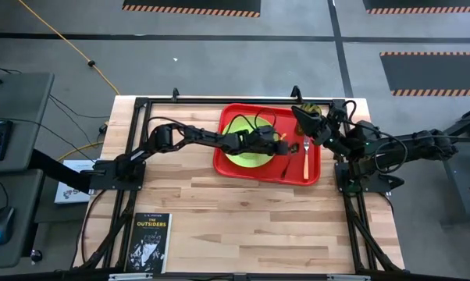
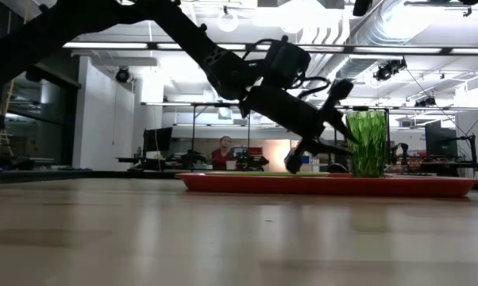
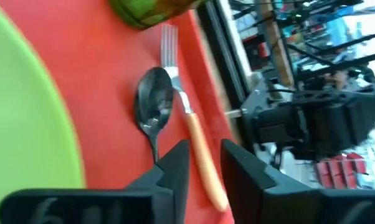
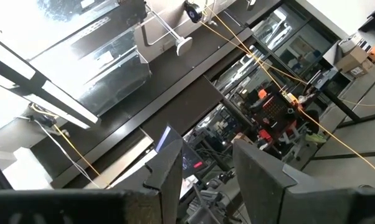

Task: Pick and place plate/cup/fork/spoon on tray
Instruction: Put the black spoon to the right of the green plate on the red tray

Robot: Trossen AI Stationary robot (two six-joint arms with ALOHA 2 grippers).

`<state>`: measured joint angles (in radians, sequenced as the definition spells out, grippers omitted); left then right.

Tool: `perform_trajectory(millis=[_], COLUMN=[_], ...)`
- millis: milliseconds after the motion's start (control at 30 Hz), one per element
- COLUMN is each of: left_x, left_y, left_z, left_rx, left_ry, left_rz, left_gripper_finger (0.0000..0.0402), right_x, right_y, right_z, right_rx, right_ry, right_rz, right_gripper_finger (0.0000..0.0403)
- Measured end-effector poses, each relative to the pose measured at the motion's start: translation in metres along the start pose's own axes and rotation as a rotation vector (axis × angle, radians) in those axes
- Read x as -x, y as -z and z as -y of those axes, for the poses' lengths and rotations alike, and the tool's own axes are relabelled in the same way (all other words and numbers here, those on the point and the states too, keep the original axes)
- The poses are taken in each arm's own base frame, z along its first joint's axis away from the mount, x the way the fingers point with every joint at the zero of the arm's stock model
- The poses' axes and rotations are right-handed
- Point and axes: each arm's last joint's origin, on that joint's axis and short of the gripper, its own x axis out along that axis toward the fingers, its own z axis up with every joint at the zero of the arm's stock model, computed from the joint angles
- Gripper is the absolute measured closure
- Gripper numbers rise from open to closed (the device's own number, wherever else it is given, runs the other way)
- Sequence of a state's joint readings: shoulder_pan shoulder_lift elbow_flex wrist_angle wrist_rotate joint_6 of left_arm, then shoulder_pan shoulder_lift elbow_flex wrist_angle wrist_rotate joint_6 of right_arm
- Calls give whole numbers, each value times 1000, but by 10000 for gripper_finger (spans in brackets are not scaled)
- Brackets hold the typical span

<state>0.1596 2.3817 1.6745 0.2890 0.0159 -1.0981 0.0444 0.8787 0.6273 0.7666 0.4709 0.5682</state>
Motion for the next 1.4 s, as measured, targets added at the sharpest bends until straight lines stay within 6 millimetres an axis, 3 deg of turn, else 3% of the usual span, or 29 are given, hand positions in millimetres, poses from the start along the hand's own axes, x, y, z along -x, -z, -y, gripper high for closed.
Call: perform_trajectory(millis=[200,400,500,600,733,833,900,967,1067,1200,1400], left_x=[8,44,84,138,216,278,313,339,371,397,411], left_y=[-16,-78,-114,-145,-164,-161,-152,-140,-124,-109,-102], left_z=[9,31,54,72,76,76,72,67,61,53,50], left_rx=[-21,-134,-244,-365,-471,-529,-556,-576,-592,-590,-577], left_ry=[92,313,387,408,371,364,378,388,376,335,323], left_rz=[-61,-145,-77,49,213,333,385,423,504,611,665], left_gripper_finger=[291,298,325,373,393,399,400,400,401,401,401], right_x=[0,1,1,2,4,8,9,8,15,34,58], right_y=[0,2,5,10,22,38,49,58,73,94,119], right_z=[0,-2,-3,-2,7,19,25,29,41,67,114], right_rx=[-4,4,42,52,54,44,49,86,193,357,387], right_ry=[-8,-76,-138,-161,-78,78,215,362,651,997,1245], right_rz=[-5,-59,-130,-195,-325,-533,-738,-943,-1267,-1564,-1626], right_gripper_finger=[269,269,269,270,273,303,345,386,388,400,402])
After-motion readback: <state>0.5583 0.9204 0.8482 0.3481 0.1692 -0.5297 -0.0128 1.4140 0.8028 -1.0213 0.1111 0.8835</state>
